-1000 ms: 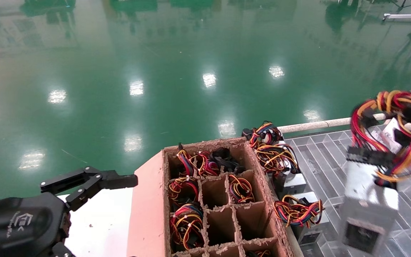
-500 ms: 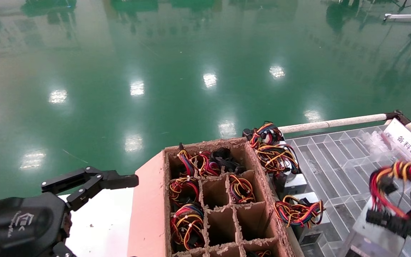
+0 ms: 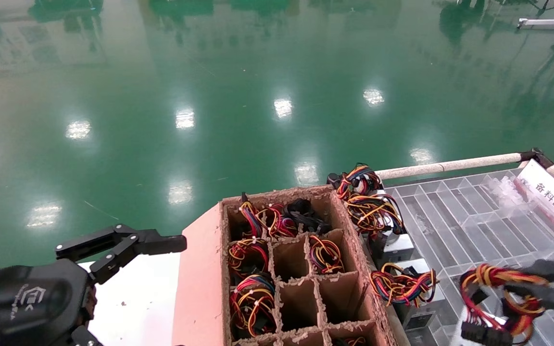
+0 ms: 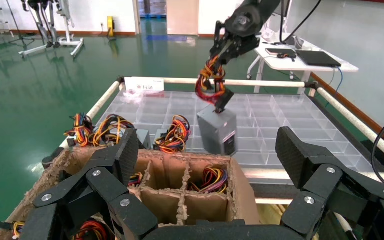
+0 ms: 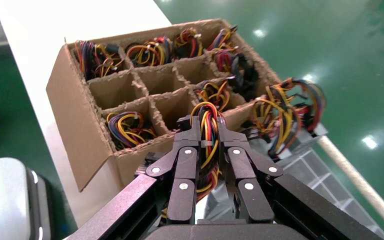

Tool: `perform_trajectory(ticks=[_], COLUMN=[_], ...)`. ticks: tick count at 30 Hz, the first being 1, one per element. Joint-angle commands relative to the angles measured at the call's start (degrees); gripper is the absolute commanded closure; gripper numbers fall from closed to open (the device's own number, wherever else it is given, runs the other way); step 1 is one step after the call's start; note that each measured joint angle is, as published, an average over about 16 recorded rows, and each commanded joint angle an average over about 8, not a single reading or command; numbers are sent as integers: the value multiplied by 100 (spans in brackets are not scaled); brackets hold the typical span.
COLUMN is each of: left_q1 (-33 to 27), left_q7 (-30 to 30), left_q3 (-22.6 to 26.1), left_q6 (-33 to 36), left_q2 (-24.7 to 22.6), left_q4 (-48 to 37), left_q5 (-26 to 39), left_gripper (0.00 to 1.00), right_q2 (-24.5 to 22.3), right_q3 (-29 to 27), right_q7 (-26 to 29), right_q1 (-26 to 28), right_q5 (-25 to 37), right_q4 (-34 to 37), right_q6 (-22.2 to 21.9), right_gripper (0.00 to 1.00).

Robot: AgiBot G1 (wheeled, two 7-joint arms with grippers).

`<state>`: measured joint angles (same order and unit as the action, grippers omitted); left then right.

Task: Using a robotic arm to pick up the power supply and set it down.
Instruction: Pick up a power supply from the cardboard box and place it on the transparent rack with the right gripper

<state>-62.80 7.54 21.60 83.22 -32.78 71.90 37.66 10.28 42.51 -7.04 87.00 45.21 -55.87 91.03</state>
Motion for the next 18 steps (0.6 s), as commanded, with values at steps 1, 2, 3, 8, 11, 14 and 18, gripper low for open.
perform_trajectory(ticks=[1,2,3,8,11,14,18], left_q1=[0,0,0,0,0,0,0], left_q7=[0,0,0,0,0,0,0], left_q3=[0,0,0,0,0,0,1], left_q6=[0,0,0,0,0,0,0], left_q2=[0,0,0,0,0,0,0], left_q4=[0,0,0,0,0,0,0], left_q5=[0,0,0,0,0,0,0], left_gripper=[0,0,0,0,0,0,0], right_q2=[127,187,246,507,624,695,731], right_q3=[71,119,170,436,608,790,1044], right_q7=[-12,-14,-14,-9,0,7,-13], right_q1=[58,89,123,314,432,532,620], right_q5=[105,142,177,291,294,247,140], right_q4=[40,56,71,134,145,138,136], right_q6=[2,4,6,19,29,37,40], right_gripper=[100,100,100,100,100,100,100])
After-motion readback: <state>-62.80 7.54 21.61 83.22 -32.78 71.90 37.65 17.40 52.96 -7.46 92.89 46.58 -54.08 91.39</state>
